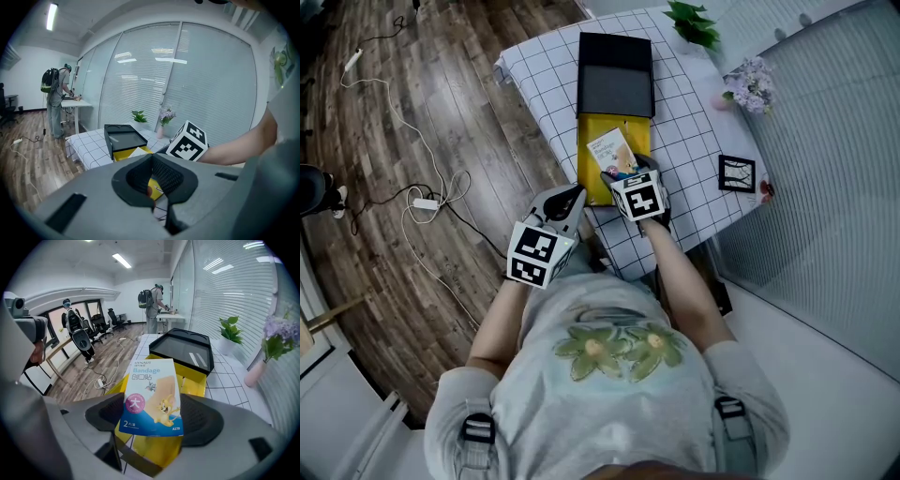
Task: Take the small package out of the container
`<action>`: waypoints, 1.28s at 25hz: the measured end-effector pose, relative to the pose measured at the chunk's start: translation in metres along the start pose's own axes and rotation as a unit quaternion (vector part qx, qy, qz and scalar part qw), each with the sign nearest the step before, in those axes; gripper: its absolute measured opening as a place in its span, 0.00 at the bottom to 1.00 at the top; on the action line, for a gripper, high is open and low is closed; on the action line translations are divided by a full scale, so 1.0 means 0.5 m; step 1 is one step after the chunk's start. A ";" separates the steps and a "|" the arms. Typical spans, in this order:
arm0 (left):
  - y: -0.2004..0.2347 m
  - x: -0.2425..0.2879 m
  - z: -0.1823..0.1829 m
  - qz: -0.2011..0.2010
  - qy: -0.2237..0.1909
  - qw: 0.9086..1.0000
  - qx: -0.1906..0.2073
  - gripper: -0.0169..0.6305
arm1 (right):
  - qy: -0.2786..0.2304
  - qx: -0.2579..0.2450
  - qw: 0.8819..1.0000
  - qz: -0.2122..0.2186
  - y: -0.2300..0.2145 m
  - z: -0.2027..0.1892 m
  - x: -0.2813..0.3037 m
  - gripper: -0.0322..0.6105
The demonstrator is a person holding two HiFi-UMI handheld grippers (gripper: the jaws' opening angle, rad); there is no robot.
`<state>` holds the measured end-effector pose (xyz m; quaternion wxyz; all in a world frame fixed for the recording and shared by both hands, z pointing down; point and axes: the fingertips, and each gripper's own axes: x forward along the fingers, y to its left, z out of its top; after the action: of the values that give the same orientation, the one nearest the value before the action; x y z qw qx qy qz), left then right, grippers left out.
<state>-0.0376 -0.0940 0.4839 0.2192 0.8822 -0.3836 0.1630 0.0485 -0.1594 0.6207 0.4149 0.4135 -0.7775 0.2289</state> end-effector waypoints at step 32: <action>-0.113 -0.051 -0.006 0.023 -0.009 1.000 0.018 0.04 | -0.093 -0.024 0.995 0.009 0.032 0.010 -0.173 0.60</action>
<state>-0.0124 -0.0425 0.4601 0.1957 0.8786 -0.4024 0.1671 0.0600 -0.1148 0.5457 0.3487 0.4156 -0.8216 0.1751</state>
